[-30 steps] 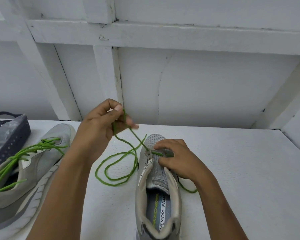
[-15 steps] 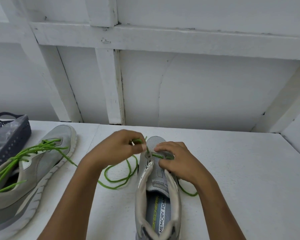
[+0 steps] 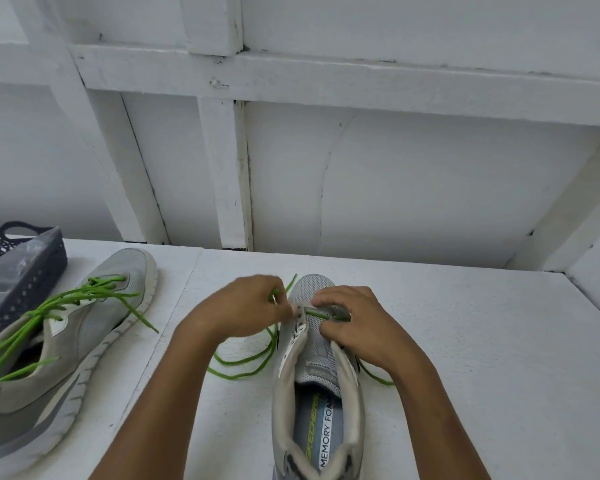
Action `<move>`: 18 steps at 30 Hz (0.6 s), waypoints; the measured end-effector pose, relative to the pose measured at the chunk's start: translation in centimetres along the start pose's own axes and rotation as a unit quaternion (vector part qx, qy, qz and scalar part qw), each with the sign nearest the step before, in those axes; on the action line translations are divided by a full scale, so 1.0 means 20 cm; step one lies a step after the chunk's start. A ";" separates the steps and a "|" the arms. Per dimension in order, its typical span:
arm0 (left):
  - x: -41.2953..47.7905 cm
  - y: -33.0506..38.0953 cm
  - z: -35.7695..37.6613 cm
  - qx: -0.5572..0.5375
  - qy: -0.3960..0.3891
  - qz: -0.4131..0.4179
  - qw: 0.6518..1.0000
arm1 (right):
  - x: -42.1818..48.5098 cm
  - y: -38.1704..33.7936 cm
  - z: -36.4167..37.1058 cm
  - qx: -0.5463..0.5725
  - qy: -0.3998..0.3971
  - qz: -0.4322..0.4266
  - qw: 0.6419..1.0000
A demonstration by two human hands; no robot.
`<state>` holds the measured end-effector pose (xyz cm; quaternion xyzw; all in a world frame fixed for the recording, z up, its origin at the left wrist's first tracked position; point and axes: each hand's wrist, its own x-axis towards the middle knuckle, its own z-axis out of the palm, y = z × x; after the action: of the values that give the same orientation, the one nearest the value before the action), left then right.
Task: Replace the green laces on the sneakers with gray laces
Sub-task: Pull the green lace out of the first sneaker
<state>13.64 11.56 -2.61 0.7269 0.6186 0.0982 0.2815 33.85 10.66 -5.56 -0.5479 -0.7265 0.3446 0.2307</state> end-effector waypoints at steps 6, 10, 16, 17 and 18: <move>-0.04 0.00 -0.06 -0.199 0.023 0.074 0.977 | 0.00 0.00 -0.01 -0.003 0.002 0.000 1.000; -0.10 0.03 -0.13 -0.463 0.068 0.115 0.876 | 0.00 0.00 0.00 -0.011 0.000 -0.007 1.000; -0.04 0.04 -0.07 -0.415 0.125 0.039 0.900 | 0.01 0.01 0.00 -0.006 -0.003 -0.006 1.000; -0.02 0.03 -0.04 -0.335 0.125 0.028 0.933 | 0.01 0.01 0.00 -0.006 -0.002 -0.006 1.000; -0.01 0.02 -0.02 -0.250 0.109 0.018 0.962 | 0.01 0.01 0.00 -0.006 -0.002 -0.006 1.000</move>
<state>13.70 11.45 -2.03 0.6291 0.5882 0.3330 0.3837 33.93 10.86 -5.77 -0.5442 -0.7325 0.3398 0.2276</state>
